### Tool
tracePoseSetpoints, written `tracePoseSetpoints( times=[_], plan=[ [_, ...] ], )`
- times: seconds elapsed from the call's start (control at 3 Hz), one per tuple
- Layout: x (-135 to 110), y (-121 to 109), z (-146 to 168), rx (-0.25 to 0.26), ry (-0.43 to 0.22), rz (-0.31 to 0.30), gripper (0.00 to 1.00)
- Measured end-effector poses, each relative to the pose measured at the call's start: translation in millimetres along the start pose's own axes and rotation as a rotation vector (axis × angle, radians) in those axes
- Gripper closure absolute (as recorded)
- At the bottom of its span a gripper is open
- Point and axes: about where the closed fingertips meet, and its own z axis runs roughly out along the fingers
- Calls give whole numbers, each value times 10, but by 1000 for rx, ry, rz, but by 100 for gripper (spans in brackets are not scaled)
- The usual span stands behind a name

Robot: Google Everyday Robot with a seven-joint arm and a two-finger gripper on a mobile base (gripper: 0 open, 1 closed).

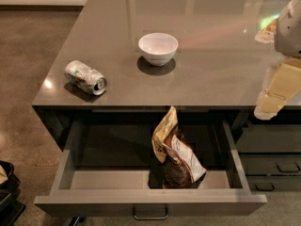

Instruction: Pick brown chip bag from top drawer and place on counter

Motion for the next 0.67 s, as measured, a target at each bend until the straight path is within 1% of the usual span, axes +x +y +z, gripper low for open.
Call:
tracePoseSetpoints(
  times=[0.33,0.67],
  plan=[
    [0,0,0,0,0,0,0],
    [-20,23,-33,26,-17,-16,0]
  ],
)
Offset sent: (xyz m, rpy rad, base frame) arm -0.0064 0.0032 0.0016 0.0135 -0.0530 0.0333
